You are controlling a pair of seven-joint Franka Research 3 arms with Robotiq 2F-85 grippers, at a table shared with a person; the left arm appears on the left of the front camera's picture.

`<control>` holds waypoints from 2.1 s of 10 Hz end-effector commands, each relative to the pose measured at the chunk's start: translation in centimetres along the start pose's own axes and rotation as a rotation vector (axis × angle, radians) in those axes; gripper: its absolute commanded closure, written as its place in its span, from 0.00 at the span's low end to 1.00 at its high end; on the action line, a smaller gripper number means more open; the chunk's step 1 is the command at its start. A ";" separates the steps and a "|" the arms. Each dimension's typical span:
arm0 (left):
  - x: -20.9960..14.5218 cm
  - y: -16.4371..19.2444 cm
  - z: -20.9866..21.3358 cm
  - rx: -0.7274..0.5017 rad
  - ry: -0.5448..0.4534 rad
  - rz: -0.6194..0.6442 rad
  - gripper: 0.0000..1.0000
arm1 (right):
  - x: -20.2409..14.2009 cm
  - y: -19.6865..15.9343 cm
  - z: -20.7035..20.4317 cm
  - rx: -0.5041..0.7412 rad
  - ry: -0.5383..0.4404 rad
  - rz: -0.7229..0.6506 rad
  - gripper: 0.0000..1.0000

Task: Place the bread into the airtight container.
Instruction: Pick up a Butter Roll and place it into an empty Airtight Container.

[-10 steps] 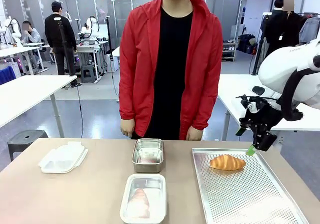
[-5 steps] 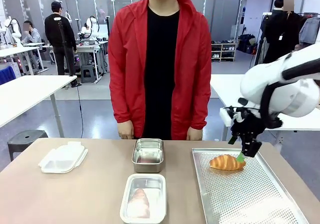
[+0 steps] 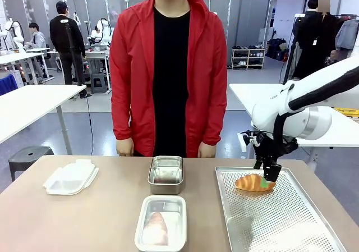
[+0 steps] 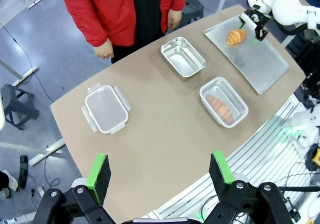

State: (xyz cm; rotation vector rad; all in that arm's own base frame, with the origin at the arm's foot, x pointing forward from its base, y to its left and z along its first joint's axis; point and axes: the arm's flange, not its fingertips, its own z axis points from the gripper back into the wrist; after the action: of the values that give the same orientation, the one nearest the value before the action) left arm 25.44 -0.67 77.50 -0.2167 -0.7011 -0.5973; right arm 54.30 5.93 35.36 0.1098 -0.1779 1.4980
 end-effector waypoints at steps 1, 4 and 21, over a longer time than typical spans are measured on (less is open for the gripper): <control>0.0 0.0 0.1 -0.008 -0.003 -0.014 0.00 | 0.5 -1.3 -0.4 -0.001 0.035 -0.002 0.00; 0.0 0.0 0.1 -0.008 -0.003 -0.014 0.00 | 0.4 -2.7 -2.4 -0.008 0.068 -0.010 0.00; 0.0 0.0 0.1 -0.008 -0.003 -0.014 0.00 | 0.2 -4.9 -5.1 -0.006 0.114 -0.030 0.00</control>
State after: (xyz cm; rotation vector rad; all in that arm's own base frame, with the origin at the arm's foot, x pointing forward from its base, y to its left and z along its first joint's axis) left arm 25.44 -0.67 77.50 -0.2167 -0.7011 -0.5973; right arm 58.76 6.32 30.83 0.0190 -0.1189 1.4920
